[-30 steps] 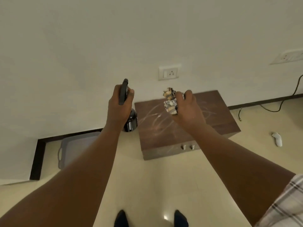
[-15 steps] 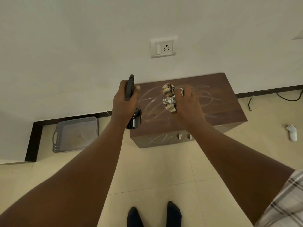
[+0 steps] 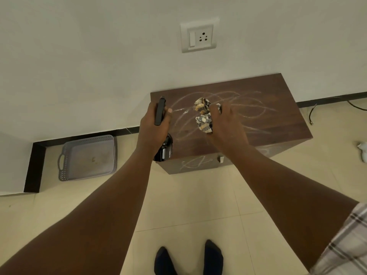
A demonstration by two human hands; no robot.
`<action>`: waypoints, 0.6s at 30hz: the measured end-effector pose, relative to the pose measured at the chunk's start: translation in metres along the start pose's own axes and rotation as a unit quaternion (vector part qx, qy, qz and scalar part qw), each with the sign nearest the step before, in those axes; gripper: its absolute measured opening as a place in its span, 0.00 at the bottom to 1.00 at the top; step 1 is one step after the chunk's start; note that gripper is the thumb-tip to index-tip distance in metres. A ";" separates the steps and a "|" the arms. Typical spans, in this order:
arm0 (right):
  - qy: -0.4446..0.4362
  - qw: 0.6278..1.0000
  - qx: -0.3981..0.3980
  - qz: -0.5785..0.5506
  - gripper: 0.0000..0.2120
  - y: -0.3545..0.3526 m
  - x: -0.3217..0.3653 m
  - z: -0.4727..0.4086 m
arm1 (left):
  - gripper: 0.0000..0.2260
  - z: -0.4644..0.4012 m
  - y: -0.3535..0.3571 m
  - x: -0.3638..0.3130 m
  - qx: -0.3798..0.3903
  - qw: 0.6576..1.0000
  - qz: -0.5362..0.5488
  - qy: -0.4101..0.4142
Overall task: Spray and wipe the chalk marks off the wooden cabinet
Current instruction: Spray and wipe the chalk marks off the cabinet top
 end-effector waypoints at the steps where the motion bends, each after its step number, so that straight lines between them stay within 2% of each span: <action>1: -0.002 1.000 0.001 0.000 0.25 0.001 0.000 -0.001 | 0.06 0.000 0.001 0.002 0.002 1.000 -0.002 0.000; 6: 0.002 1.000 -0.007 -0.008 0.23 0.011 -0.006 -0.002 | 0.05 0.005 0.007 0.021 0.019 0.999 -0.030 -0.004; 18: 0.040 0.999 0.022 -0.008 0.31 0.035 -0.038 0.015 | 0.03 0.034 0.017 0.047 0.040 0.998 -0.040 -0.036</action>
Point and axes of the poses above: each hand's wrist, its own z-axis away from the middle knuckle, its own y-axis out of the palm, x = y × z, the point moved 4 cm from there along -z, towards the middle knuckle, and after that the axes turned 15 degrees about y, right-handed, at the moved point
